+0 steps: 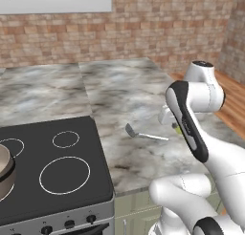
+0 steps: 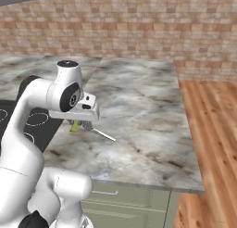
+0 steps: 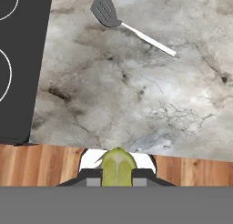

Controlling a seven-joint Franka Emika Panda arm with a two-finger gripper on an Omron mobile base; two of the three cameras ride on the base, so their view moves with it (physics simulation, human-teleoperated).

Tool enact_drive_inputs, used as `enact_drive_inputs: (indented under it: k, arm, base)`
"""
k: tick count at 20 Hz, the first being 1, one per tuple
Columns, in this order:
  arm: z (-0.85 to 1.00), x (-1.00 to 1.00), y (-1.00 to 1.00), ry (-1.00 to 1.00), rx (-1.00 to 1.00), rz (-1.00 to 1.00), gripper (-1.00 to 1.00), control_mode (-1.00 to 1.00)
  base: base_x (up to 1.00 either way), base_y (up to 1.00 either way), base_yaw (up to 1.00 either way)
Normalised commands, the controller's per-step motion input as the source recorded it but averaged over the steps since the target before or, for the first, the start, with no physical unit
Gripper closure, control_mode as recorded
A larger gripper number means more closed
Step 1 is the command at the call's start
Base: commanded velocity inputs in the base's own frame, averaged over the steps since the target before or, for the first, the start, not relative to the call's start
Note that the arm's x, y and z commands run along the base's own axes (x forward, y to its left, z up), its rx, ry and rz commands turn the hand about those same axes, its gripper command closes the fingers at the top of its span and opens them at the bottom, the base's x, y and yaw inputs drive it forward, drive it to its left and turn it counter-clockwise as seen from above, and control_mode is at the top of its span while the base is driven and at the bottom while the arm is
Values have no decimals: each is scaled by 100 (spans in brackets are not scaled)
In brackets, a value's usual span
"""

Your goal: Put the squash and lemon wedge in the pot. Retrieve the spatula and lightly stir the vegetables in the pot.

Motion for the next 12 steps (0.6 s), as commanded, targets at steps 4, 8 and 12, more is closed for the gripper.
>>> enact_drive_inputs:
  k: [4,8,12]
  arm:
    - [0,0,0,0,0,0,100,-100]
    - [0,0,0,0,0,0,100,-100]
    - [0,0,0,0,0,0,100,100]
  base:
    - [0,0,0]
    - [0,0,0]
    - [-3,0,0]
